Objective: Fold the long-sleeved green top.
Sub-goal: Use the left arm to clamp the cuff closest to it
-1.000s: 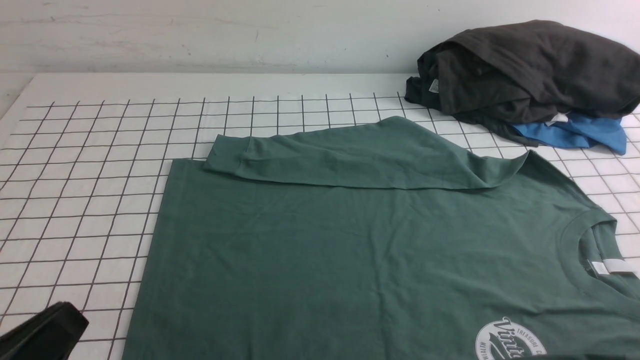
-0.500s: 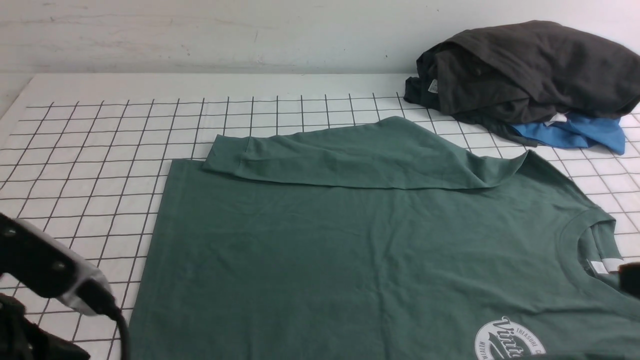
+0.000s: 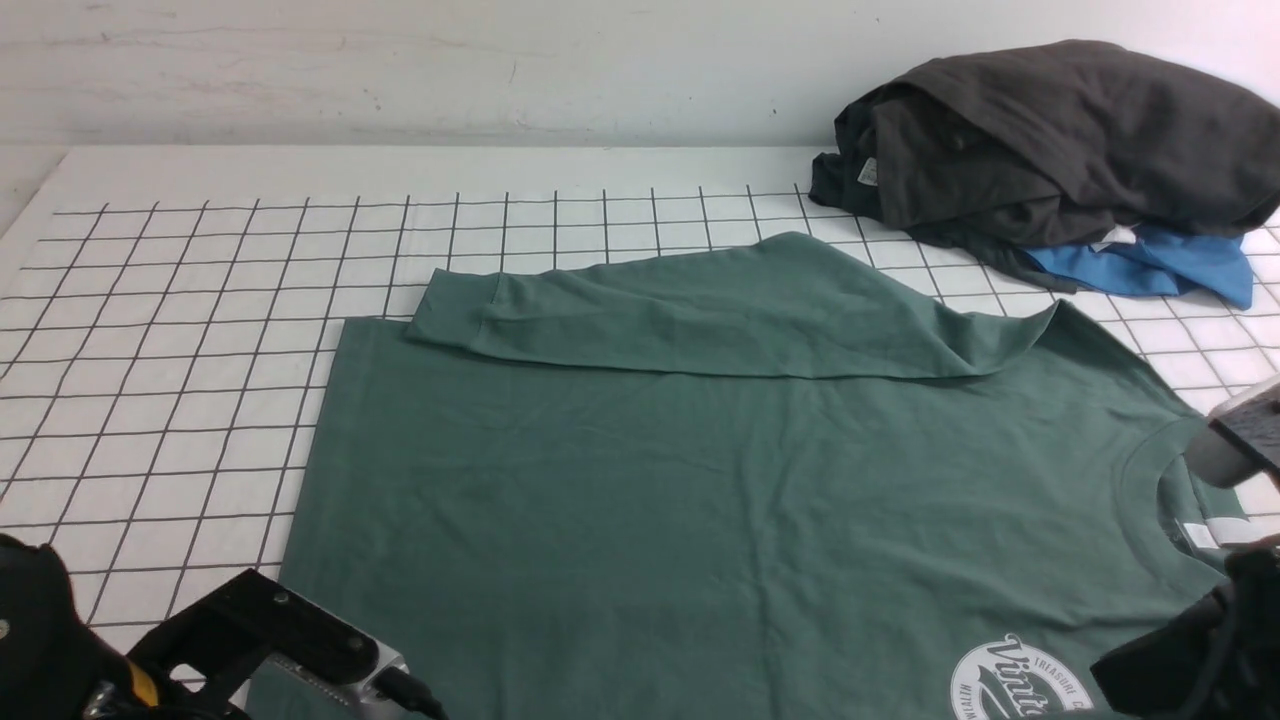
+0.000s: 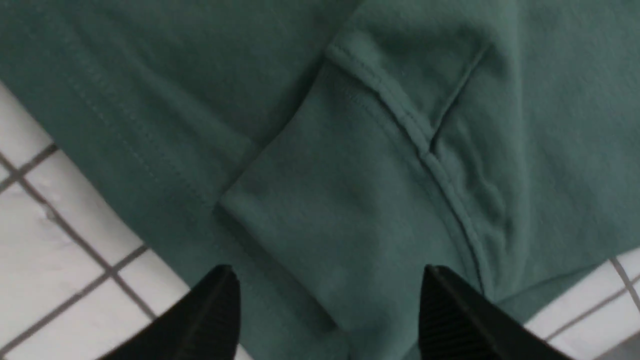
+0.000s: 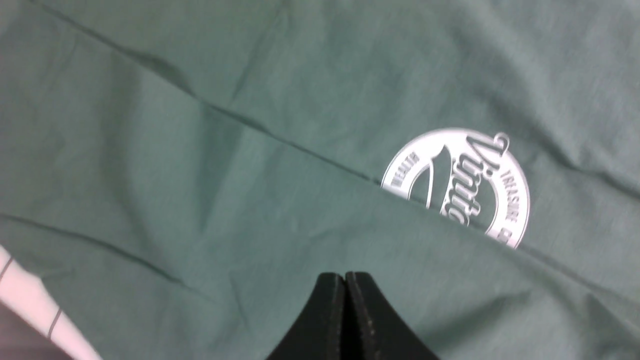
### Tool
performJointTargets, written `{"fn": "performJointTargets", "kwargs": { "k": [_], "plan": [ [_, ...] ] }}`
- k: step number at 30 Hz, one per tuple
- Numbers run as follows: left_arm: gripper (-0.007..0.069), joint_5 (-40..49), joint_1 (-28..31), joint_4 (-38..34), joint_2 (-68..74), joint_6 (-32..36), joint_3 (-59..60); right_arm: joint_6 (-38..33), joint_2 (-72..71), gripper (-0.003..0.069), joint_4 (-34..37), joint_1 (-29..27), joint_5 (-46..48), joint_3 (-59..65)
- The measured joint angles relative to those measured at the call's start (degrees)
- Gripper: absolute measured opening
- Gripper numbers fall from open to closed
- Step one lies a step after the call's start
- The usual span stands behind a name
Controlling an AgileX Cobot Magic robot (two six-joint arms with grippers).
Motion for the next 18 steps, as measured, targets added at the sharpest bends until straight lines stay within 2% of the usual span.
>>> {"fn": "performJointTargets", "kwargs": {
  "k": [3, 7, 16, 18],
  "plan": [
    [0.0501, -1.7, 0.0, -0.3, 4.2, 0.6, -0.7, -0.1, 0.0, -0.0014, 0.0, 0.0, -0.8, 0.0],
    [0.0498, -2.2, 0.0, -0.5, 6.9, 0.6, -1.4, -0.1, 0.0, -0.0014, 0.0, 0.0, -0.8, 0.0],
    [0.0399, -2.7, 0.0, -2.0, 10.1, 2.3, -1.8, -0.1, 0.0, -0.0014, 0.0, 0.0, -1.0, 0.0],
    [0.0344, -2.7, 0.0, -2.3, 10.1, 2.3, -1.8, -0.1, 0.0, -0.0014, 0.0, 0.0, -1.0, 0.0]
  ]
}}
